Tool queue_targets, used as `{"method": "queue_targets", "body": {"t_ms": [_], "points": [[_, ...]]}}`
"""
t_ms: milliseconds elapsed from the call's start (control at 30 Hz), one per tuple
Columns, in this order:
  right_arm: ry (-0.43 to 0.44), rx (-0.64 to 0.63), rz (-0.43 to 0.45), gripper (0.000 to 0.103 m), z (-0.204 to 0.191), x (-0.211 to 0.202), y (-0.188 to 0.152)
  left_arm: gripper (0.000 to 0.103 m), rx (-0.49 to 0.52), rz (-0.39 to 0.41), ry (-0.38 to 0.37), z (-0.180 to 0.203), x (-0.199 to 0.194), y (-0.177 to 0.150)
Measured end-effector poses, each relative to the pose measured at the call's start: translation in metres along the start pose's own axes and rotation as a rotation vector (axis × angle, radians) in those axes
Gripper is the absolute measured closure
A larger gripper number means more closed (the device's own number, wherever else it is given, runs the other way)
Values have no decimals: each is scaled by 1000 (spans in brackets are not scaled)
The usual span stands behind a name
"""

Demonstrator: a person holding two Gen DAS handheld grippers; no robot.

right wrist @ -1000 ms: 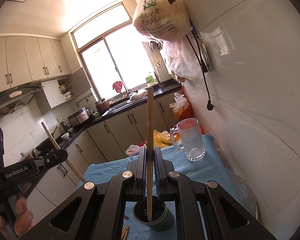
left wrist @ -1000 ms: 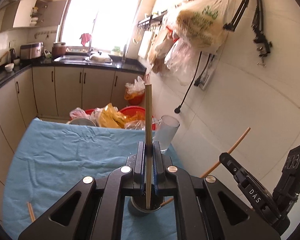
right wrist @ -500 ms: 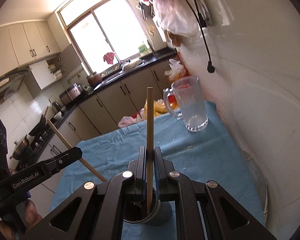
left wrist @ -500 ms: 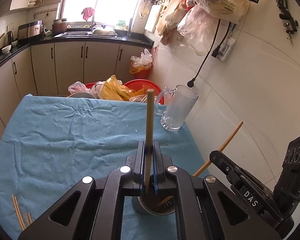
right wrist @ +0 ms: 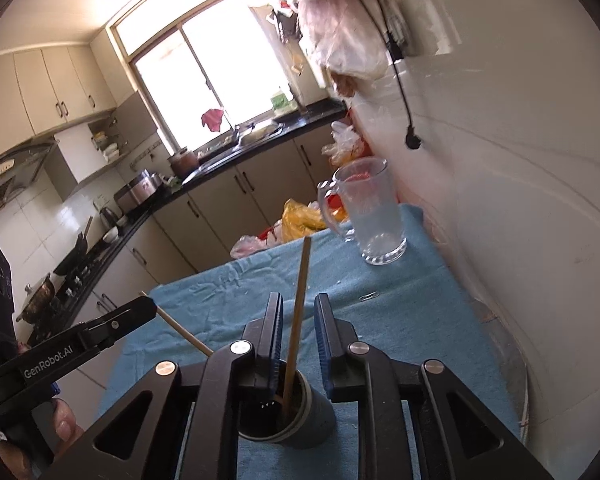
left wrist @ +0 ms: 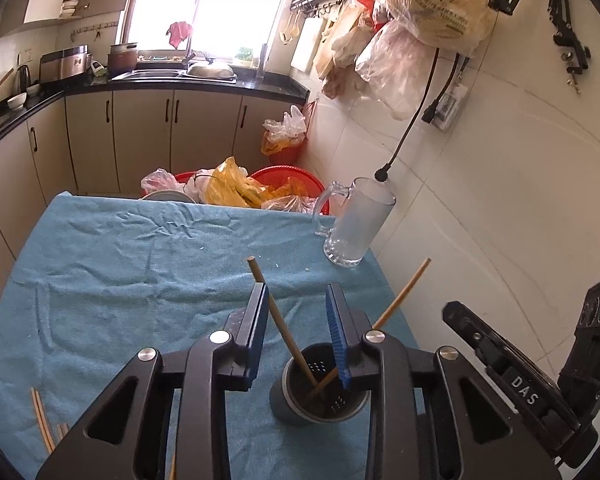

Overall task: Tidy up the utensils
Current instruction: 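Lower the chopsticks into the grey cup and open both grippers, then withdraw both grippers from the cup back over the remaining chopsticks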

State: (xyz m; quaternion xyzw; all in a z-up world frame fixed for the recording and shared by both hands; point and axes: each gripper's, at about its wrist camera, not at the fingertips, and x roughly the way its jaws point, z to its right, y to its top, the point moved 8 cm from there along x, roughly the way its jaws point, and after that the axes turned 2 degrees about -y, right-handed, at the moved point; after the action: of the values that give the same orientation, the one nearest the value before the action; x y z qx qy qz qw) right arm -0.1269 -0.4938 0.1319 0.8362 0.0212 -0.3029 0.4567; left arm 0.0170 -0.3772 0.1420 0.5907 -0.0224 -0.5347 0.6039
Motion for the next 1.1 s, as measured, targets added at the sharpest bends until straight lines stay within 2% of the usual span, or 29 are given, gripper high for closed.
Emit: {"method": "queue_targets", "body": {"t_ms": [133, 200, 333, 400, 467, 667, 867, 1000, 1100], "points": [[11, -6, 23, 84, -2, -28, -11, 65, 8, 46, 4, -3, -32, -4], [33, -13, 13, 83, -8, -37, -23, 64, 12, 61, 12, -6, -47, -10], [79, -46, -47, 81, -27, -47, -59, 63, 29, 72, 33, -15, -77, -32], [98, -61, -86, 77, -37, -47, -80, 63, 25, 67, 49, -25, -90, -47], [115, -75, -127, 77, -47, -45, -102, 63, 12, 51, 69, -40, -100, -66], [136, -93, -278, 77, -62, -26, -167, 63, -75, -22, 147, -106, -123, -129], [118, -116, -363, 77, -66, -18, -215, 63, -189, -108, 241, -184, -140, -199], [100, -137, -392, 77, -69, -16, -237, 63, -282, -163, 262, -229, -143, -231], [98, -135, -405, 77, -72, -16, -245, 63, -339, -194, 279, -254, -136, -239]]}}
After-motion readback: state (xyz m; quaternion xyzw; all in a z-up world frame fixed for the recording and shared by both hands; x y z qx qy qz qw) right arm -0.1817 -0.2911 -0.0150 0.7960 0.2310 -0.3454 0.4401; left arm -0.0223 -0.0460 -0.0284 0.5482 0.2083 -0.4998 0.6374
